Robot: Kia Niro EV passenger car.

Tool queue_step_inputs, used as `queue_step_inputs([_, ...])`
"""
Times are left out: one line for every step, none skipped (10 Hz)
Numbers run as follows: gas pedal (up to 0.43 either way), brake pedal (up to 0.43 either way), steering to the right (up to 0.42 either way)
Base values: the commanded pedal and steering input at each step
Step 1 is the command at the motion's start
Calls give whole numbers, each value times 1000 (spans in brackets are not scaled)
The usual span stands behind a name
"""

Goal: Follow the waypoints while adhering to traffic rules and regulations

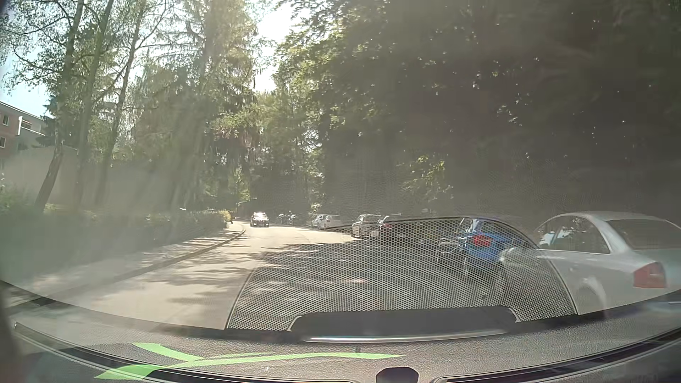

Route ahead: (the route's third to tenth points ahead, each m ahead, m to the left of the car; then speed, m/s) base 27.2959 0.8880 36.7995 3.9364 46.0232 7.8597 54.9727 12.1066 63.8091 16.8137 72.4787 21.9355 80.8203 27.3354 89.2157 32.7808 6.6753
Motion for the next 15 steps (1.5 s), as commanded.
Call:
queue_step_inputs([220, 0, -19])
queue_step_inputs([220, 0, -19])
queue_step_inputs([220, 0, -19])
queue_step_inputs([220, 0, -19])
queue_step_inputs([220, 0, -22])
queue_step_inputs([220, 0, -28])
queue_step_inputs([220, 0, -36])
queue_step_inputs([220, 0, -37])
queue_step_inputs([220, 0, -36])
queue_step_inputs([220, 0, -35])
queue_step_inputs([220, 0, -35])
queue_step_inputs([209, 0, -35])
queue_step_inputs([209, 0, -35])
queue_step_inputs([209, 0, -35])
queue_step_inputs([209, 0, -35])
